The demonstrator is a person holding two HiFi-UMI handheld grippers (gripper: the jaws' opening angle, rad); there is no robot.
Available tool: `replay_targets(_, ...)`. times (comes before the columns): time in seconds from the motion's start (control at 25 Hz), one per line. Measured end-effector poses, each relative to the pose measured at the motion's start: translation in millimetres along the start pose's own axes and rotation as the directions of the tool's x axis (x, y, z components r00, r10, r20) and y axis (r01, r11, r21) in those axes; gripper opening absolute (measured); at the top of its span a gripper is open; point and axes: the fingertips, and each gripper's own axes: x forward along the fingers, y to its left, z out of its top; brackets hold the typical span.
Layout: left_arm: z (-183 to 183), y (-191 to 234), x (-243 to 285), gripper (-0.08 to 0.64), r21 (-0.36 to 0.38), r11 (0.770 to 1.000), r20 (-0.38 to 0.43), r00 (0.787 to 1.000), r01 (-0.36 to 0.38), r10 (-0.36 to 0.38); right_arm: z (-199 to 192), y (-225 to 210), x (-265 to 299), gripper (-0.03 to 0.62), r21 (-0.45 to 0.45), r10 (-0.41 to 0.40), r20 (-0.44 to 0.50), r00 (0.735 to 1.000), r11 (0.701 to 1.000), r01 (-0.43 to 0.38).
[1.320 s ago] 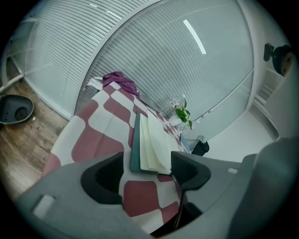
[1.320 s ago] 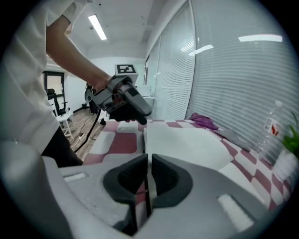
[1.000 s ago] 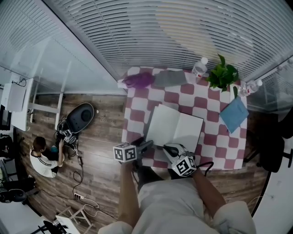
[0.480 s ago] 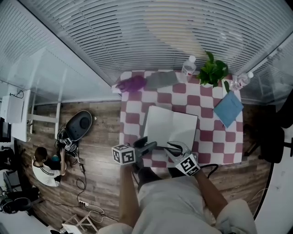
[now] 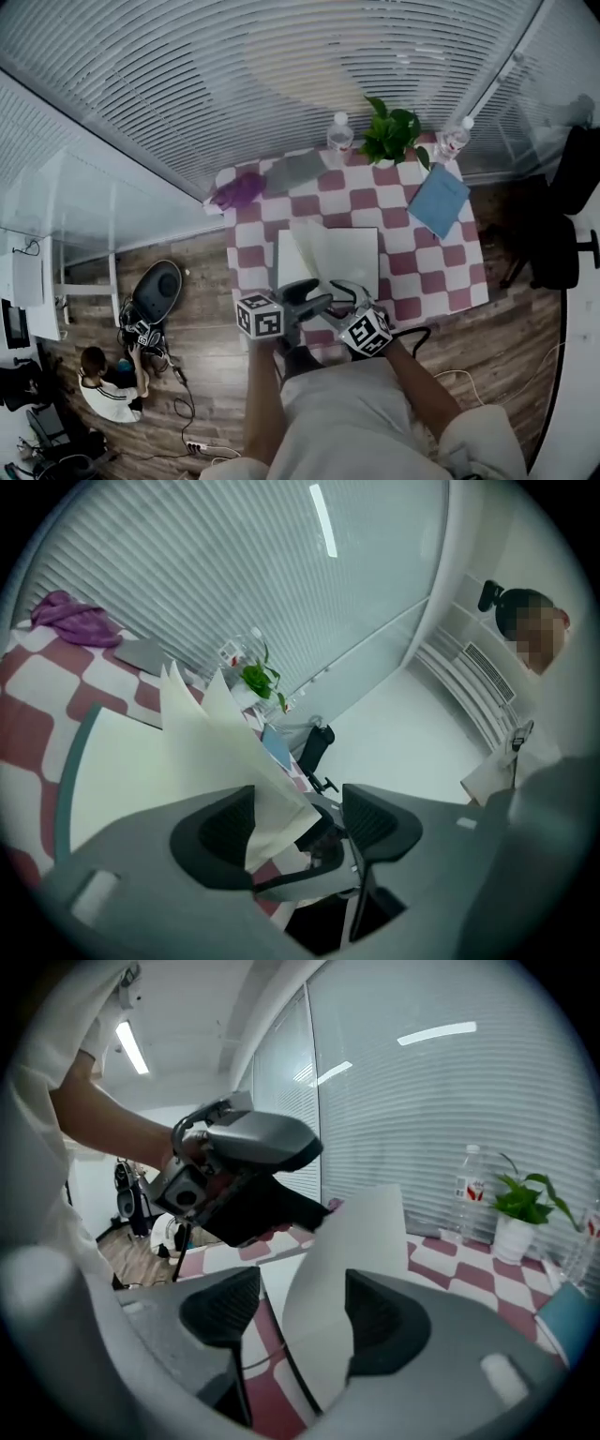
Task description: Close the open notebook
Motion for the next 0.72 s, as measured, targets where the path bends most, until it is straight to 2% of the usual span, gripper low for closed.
replay_targets(0.04, -1, -5, 6, 0.304, 0.019, 1.000, -0.032, 0.999, 0.018, -0.018, 1, -3, 0, 0.278, 0.003, -0.049, 0.002, 0.999, 0.999, 0.049)
replay_targets(0.12, -4, -14, 16, 0.304, 0.052, 0.997, -0.093, 0.994, 0.054, -0.049, 1, -11, -2, 0.158, 0.043, -0.140, 0.010, 0.990, 0.989, 0.139)
replay_targets(0.2, -4, -22, 20, 0.304, 0.074, 0.994, -0.129, 0.989, 0.084, -0.074, -2, -19, -6, 0.061, 0.127, -0.200, 0.011, 0.980, 0.972, 0.197)
replay_targets(0.32, 0, -27, 17, 0.304, 0.080, 0.990, -0.136, 0.985, 0.119, -0.107, -9, -26, -16, 0.041, 0.285, -0.266, 0.027, 0.964, 0.926, 0.248)
replay_targets(0.4, 3, -21, 9, 0.304, 0.084, 0.990, -0.142, 0.985, 0.114, -0.101, -16, -33, -24, 0.034, 0.383, -0.333, 0.027, 0.942, 0.874, 0.298)
replay_targets(0.52, -2, 0, -4, 0.304, 0.089, 0.994, -0.167, 0.984, 0.071, -0.055, -36, -39, -34, 0.034, 0.489, -0.435, -0.018, 0.900, 0.782, 0.387)
replay_targets(0.6, -6, 11, -6, 0.304, 0.100, 0.994, -0.193, 0.981, 0.042, -0.022, -45, -43, -38, 0.035, 0.509, -0.479, -0.054, 0.876, 0.742, 0.437)
replay_targets(0.72, -13, 21, -2, 0.304, 0.169, 0.986, -0.236, 0.971, 0.014, 0.027, -51, -46, -38, 0.049, 0.490, -0.514, -0.098, 0.852, 0.720, 0.491)
